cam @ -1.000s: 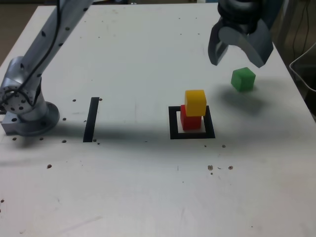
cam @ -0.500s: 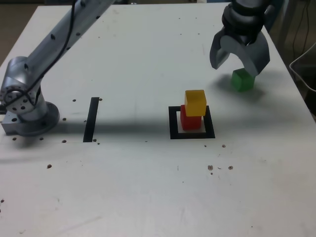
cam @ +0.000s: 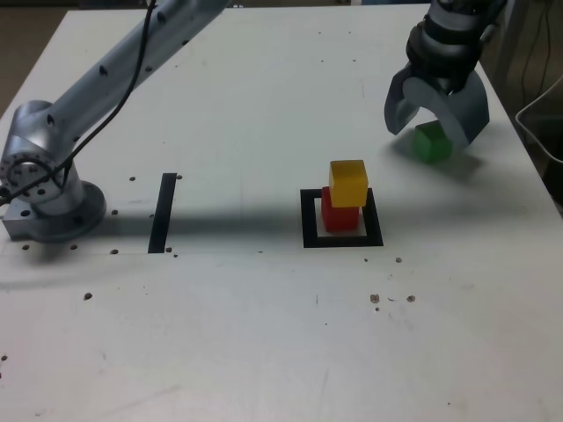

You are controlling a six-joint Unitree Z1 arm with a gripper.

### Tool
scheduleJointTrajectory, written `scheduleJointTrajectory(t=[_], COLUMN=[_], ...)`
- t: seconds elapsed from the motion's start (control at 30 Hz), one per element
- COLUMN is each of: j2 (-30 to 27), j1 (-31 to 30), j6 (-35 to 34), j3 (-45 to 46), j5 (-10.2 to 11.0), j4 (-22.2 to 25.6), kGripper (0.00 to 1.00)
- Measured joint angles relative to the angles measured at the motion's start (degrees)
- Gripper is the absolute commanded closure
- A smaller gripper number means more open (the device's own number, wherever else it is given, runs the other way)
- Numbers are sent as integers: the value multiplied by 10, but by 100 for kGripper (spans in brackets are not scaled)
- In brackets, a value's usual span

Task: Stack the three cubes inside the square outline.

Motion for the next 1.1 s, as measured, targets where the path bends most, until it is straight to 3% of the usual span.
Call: scheduleJointTrajectory(t=[0.3, 0.83, 1.1], j2=[-1, -4, -4], j1=[0, 0, 0], j6=[5, 13, -22], j3=[2, 24, 27], j5=[5, -7, -14], j4=[2, -23, -42], kGripper=[18, 35, 48])
